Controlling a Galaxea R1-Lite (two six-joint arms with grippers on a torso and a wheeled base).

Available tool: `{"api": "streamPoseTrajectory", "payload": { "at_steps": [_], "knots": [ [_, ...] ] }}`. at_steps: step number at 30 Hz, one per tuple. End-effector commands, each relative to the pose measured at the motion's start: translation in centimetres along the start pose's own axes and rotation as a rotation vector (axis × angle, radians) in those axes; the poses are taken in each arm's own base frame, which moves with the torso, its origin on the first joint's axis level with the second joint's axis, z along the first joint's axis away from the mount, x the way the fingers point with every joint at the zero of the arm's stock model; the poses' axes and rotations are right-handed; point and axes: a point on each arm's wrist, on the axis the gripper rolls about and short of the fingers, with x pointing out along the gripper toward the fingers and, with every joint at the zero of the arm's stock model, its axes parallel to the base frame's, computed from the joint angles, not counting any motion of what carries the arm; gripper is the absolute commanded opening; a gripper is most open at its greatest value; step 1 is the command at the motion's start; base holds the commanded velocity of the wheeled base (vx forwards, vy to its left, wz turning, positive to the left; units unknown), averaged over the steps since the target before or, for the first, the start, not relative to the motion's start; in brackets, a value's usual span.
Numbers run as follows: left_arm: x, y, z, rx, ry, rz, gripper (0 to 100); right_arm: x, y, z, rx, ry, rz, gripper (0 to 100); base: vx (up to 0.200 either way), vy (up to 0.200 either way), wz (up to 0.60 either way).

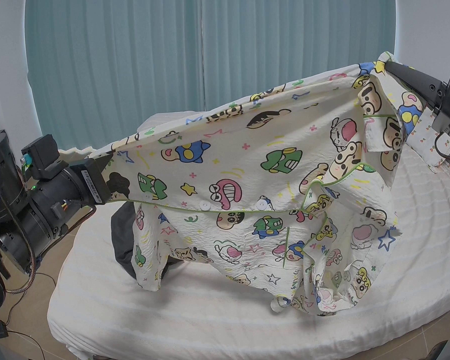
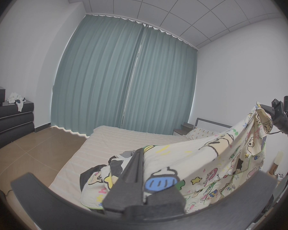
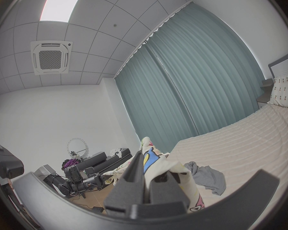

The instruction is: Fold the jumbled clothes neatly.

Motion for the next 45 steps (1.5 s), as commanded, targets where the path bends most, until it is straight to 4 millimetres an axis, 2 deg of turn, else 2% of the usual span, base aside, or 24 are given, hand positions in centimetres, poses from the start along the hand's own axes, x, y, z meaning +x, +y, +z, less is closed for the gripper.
{"api": "streamPoseTrajectory", "payload": {
  "at_steps": [1,11,45],
  "knots": [
    [0.1,-0.1,0.0,0.001,0.001,-0.003,0,0.0,0.0,0.0,0.0,0.001,0.0,0,0.0,-0.2,0.0],
    [-0.2,-0.8,-0.2,-0.005,0.007,-0.038,0,-0.1,-0.1,0.0,0.0,0.002,-0.005,0,0.0,-0.2,0.0],
    [-0.2,-1.3,-0.3,-0.004,0.015,-0.06,0,-0.2,0.0,0.0,-0.001,-0.003,-0.003,0,0.0,-0.2,0.0]
  ]
}}
